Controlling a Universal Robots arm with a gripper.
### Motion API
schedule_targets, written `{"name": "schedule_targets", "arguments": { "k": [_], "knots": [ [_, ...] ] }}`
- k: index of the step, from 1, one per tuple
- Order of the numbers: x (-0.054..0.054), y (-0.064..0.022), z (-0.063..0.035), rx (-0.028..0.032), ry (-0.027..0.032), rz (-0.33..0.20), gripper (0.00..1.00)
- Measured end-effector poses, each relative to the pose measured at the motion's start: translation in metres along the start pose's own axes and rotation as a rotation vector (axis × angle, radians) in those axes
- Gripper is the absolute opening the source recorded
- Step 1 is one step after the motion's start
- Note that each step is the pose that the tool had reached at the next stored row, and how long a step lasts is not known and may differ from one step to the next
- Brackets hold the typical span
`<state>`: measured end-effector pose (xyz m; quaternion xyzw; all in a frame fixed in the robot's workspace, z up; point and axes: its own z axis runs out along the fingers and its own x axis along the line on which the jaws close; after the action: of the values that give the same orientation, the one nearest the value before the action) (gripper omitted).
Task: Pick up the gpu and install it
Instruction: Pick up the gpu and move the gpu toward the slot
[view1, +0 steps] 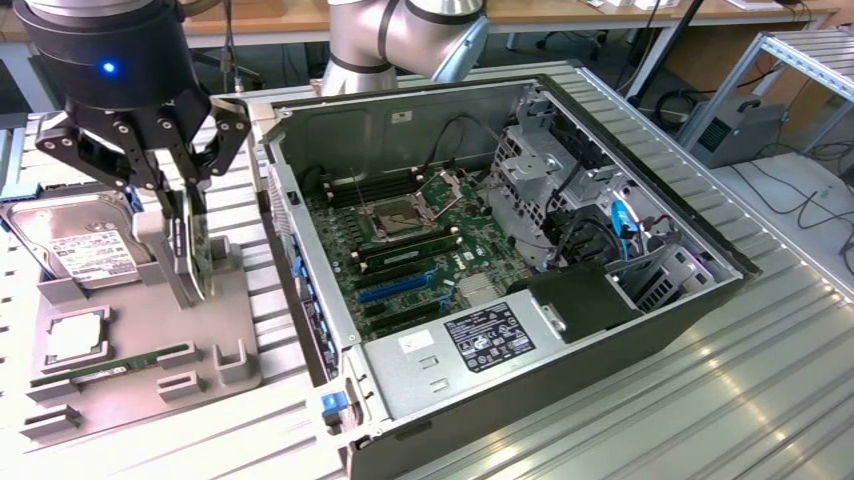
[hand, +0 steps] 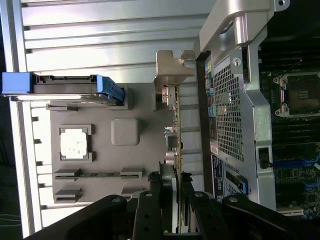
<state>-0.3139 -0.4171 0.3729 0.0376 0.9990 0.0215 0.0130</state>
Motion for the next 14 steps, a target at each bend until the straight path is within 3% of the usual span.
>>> {"name": "schedule_targets", "arguments": {
  "k": [6, 14],
  "knots": [
    [0.0, 0.0002, -0.0033, 0.0, -0.0001, 0.0, 0.27],
    [-0.001, 0.0009, -0.0204, -0.0001, -0.0001, 0.0, 0.27]
  ]
}}
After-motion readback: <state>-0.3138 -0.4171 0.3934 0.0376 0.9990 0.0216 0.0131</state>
